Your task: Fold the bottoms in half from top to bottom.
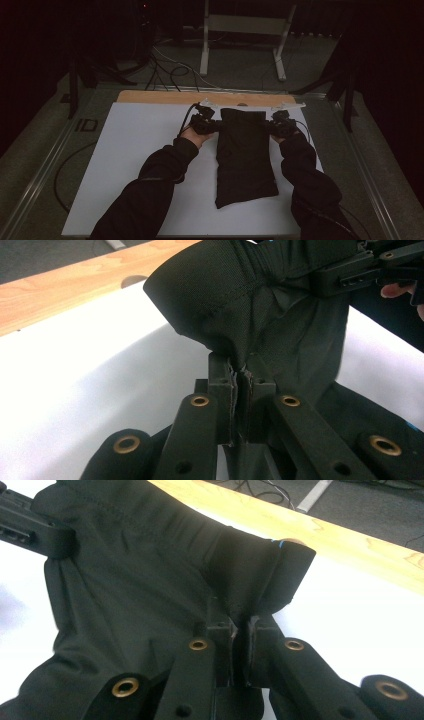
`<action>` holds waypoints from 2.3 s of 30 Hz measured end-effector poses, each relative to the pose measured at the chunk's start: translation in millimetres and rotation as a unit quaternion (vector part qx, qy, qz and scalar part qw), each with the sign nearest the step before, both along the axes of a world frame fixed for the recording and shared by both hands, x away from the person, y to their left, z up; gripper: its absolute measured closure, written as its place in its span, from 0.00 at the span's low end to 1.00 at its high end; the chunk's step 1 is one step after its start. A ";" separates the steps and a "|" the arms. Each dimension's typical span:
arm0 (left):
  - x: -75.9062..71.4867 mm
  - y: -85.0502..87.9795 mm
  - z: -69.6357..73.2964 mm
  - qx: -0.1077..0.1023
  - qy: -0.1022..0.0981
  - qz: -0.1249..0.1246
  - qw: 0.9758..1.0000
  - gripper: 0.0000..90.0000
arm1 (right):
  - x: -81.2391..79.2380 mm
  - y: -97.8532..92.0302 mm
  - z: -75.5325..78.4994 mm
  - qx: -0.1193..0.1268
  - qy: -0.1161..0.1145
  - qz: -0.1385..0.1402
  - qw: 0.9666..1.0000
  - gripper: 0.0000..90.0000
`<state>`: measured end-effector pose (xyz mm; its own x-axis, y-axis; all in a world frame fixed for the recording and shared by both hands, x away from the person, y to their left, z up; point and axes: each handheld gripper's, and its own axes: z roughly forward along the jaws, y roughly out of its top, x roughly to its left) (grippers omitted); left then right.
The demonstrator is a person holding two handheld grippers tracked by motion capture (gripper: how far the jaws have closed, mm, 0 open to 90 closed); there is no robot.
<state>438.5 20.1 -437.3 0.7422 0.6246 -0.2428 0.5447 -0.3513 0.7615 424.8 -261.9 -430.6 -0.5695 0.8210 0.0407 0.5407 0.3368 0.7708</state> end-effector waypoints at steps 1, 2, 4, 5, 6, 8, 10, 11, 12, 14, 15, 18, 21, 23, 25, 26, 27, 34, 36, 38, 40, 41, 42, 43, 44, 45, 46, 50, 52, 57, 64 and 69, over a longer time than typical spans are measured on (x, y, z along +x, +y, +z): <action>-4.3 0.9 -0.1 0.002 0.000 -0.004 1.000 0.95 | -5.7 0.4 0.1 -0.006 -0.002 0.004 1.000 0.94; -6.5 1.3 -0.1 0.003 0.000 -0.008 1.000 0.95 | -8.7 0.2 0.2 -0.004 -0.002 0.005 1.000 0.94; -10.2 2.3 -0.7 0.006 -0.001 -0.014 1.000 0.95 | -14.0 0.2 -0.1 -0.005 -0.004 0.007 1.000 0.94; -12.0 2.8 -1.0 0.003 0.000 -0.015 1.000 0.95 | -16.8 0.3 0.0 -0.006 -0.005 0.008 1.000 0.94; -12.0 2.8 -1.0 0.003 0.000 -0.015 1.000 0.95 | -16.8 0.3 0.0 -0.006 -0.005 0.008 1.000 0.94; -14.7 3.9 -1.3 0.000 0.004 -0.019 1.000 0.95 | -24.5 0.2 0.8 -0.007 -0.007 0.011 1.000 0.94; -20.1 4.1 -1.5 -0.002 0.003 -0.025 1.000 0.95 | -29.4 -0.1 0.8 -0.005 -0.008 0.011 1.000 0.94; -22.0 3.9 -1.5 -0.002 0.004 -0.027 1.000 0.95 | -31.6 -0.5 0.7 -0.006 -0.008 0.012 1.000 0.94; -24.1 3.7 -1.6 -0.003 0.005 -0.028 1.000 0.95 | -33.9 -0.8 0.5 -0.007 -0.008 0.012 1.000 0.94; -26.2 3.9 -1.6 -0.003 0.005 -0.031 0.999 0.95 | -38.1 -1.7 -0.3 -0.004 -0.007 0.014 1.000 0.94; -28.4 3.9 -1.8 -0.004 0.006 -0.033 0.999 0.95 | -40.5 -1.7 -0.8 -0.002 -0.006 0.011 1.000 0.94; -35.1 4.6 -3.4 -0.003 0.008 -0.037 0.999 0.95 | -45.1 -2.7 -1.7 0.000 -0.002 0.014 1.000 0.94; -44.6 6.3 -5.5 -0.001 0.009 -0.043 0.999 0.95 | -55.1 -1.5 -3.4 0.000 -0.003 0.016 1.000 0.94; -48.6 7.5 -6.2 -0.002 0.012 -0.047 0.999 0.95 | -60.6 -0.8 -4.0 -0.001 -0.004 0.019 1.000 0.94; -50.5 7.9 -6.3 -0.003 0.012 -0.048 0.999 0.95 | -63.1 -0.6 -4.2 -0.001 -0.004 0.021 1.000 0.94; -52.6 8.4 -6.5 -0.003 0.012 -0.048 0.999 0.95 | -68.1 -0.3 -5.4 0.002 -0.003 0.020 1.000 0.94; -55.7 8.4 -7.3 -0.006 0.014 -0.050 0.999 0.95 | -69.4 -0.8 -5.8 0.004 -0.003 0.022 1.000 0.94; -67.0 7.8 -12.5 -0.014 0.022 -0.058 0.998 0.95 | -81.9 -3.4 -11.5 0.012 0.003 0.018 1.000 0.94; -69.3 7.5 -14.1 -0.013 0.024 -0.060 0.998 0.95 | -85.2 -3.3 -13.8 0.009 0.005 0.017 1.000 0.94; -70.5 7.2 -15.0 -0.014 0.025 -0.060 0.998 0.95 | -86.6 -3.8 -14.8 0.008 0.006 0.020 1.000 0.94; -74.4 6.8 -16.8 -0.014 0.026 -0.062 0.998 0.95 | -90.9 -4.1 -17.6 0.008 0.005 0.021 1.000 0.94; -75.7 6.7 -17.3 -0.016 0.027 -0.062 0.998 0.95 | -92.1 -4.7 -17.9 0.006 0.007 0.022 1.000 0.94; -76.9 6.7 -17.8 -0.018 0.028 -0.063 0.997 0.95 | -93.1 -4.8 -18.7 0.007 0.008 0.021 1.000 0.94; -76.9 6.7 -17.8 -0.018 0.028 -0.063 0.997 0.95 | -93.1 -4.8 -18.7 0.007 0.008 0.021 1.000 0.94; -79.5 6.6 -18.7 -0.016 0.028 -0.065 0.997 0.95 | -94.8 -5.4 -20.1 0.008 0.010 0.021 1.000 0.94; -80.8 6.4 -19.2 -0.016 0.027 -0.065 0.997 0.95 | -96.0 -5.1 -20.6 0.009 0.012 0.021 1.000 0.94; -81.9 6.3 -19.7 -0.017 0.028 -0.065 0.997 0.95 | -96.9 -5.3 -21.3 0.006 0.010 0.023 1.000 0.94; -85.5 5.2 -20.9 -0.015 0.025 -0.067 0.997 0.95 | -100.8 -4.7 -22.6 0.006 0.012 0.021 1.000 0.94; -89.0 4.4 -22.2 -0.014 0.026 -0.072 0.997 0.95 | -104.5 -4.6 -24.2 0.004 0.014 0.022 1.000 0.94; -96.3 2.8 -25.2 -0.010 0.028 -0.076 0.997 0.95 | -111.0 -5.1 -28.1 0.001 0.018 0.024 1.000 0.94; -105.3 2.1 -30.2 -0.009 0.034 -0.084 0.996 0.95 | -117.9 -7.4 -33.0 -0.001 0.024 0.026 0.999 0.94; -109.8 0.1 -35.3 -0.009 0.040 -0.093 0.995 0.95 | -121.4 -7.4 -36.9 -0.010 0.024 0.024 0.999 0.94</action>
